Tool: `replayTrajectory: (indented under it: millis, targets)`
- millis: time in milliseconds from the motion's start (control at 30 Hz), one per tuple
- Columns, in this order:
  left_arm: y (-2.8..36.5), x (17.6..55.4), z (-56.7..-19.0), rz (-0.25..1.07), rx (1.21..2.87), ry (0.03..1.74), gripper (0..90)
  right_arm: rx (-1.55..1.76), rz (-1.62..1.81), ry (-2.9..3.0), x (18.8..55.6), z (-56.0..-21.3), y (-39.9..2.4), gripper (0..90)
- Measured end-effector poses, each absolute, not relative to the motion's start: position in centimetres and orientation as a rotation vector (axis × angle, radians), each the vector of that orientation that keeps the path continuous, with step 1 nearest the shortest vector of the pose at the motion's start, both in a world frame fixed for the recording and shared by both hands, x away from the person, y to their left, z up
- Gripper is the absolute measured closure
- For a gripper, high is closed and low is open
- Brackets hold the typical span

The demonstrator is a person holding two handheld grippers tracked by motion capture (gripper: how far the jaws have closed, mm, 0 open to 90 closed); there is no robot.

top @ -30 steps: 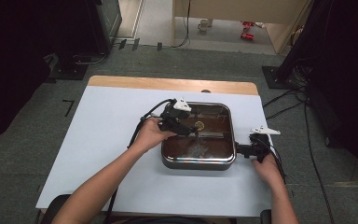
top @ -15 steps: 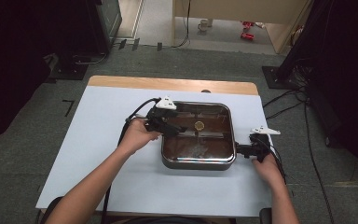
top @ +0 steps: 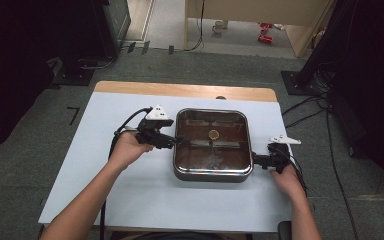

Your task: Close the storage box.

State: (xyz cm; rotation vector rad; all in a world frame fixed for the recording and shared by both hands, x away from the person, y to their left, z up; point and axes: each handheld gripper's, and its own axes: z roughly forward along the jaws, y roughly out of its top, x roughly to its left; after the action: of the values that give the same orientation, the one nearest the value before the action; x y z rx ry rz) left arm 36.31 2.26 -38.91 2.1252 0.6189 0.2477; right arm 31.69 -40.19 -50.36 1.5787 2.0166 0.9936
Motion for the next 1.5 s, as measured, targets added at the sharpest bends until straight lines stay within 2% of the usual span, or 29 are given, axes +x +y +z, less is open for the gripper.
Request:
replayTrajectory:
  millis: [533, 900, 1267, 1367, 1500]
  targets:
    - [7.4, 34.7, -41.0, 0.279, 2.102, 0.71, 27.2, 1.574, 0.986, 2.018, 31.7, -50.4, -40.1, 10.3]
    - [9.9, 34.2, -44.6, 0.294, 2.104, 0.816, 25.8, 1.574, 0.987, 2.018, 31.7, -50.4, -40.1, 10.2]
    - [10.4, 34.5, -48.1, 0.223, 2.199, 0.956, 25.4, 1.574, 0.987, 2.019, 31.7, -50.4, -40.1, 10.2]
    - [10.1, 34.4, -48.5, 0.212, 2.22, 0.956, 25.3, 1.574, 0.987, 2.019, 31.7, -50.4, -40.1, 10.2]
    - [9.9, 34.4, -48.7, 0.217, 2.219, 0.938, 20.9, 1.575, 0.987, 2.018, 31.7, -50.4, -40.1, 10.2]
